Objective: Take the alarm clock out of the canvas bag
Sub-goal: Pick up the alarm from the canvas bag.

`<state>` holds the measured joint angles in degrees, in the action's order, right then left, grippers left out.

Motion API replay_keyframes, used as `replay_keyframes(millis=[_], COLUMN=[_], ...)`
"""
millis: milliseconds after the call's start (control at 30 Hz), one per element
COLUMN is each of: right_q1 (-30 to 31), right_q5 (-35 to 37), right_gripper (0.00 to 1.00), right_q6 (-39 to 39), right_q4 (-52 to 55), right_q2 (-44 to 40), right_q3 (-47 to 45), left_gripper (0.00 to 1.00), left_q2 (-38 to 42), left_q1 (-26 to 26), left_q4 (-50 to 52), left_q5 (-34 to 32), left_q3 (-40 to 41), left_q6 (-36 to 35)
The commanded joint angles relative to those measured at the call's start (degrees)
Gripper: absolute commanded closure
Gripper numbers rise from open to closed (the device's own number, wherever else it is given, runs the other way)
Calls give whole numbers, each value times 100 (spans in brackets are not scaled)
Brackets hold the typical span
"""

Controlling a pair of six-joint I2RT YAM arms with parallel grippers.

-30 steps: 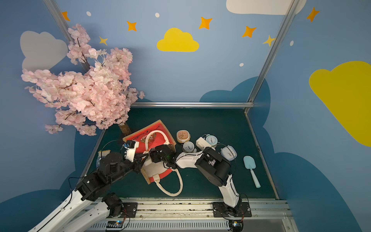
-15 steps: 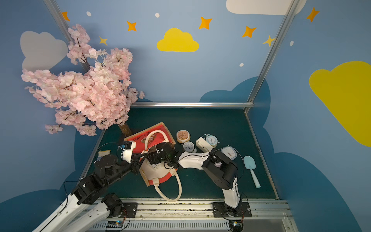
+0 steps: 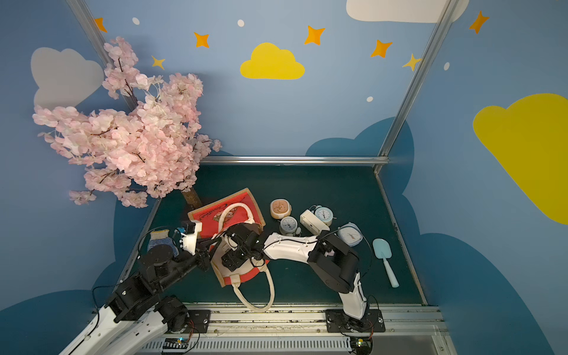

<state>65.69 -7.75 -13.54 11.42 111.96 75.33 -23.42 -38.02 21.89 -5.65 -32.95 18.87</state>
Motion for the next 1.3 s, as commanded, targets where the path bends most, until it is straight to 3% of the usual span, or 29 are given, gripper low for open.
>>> replay_keyframes(millis=[0, 267, 667, 867, 1267], right_q1=[-15, -8, 65, 62, 93], right_q5=[286, 842, 577, 757, 548], right_gripper=[14, 14, 18, 27, 59], right_q6=[264, 111, 212, 141, 111], right_q4=[531, 513, 701, 998, 666], right_q2=[107, 194, 895, 1096, 294], right_q3=[22, 118, 883, 1066, 370], left_gripper=[83, 83, 83, 83, 82], left_q2=[-27, 2, 63, 105, 123], left_q1=[-17, -21, -21, -23, -19], left_q4=[-55, -8, -14, 18, -249], left_q5=[2, -23, -112, -111, -285], left_q3=[-93, -97, -113, -133, 4], left_q6=[-11, -28, -50, -81, -178])
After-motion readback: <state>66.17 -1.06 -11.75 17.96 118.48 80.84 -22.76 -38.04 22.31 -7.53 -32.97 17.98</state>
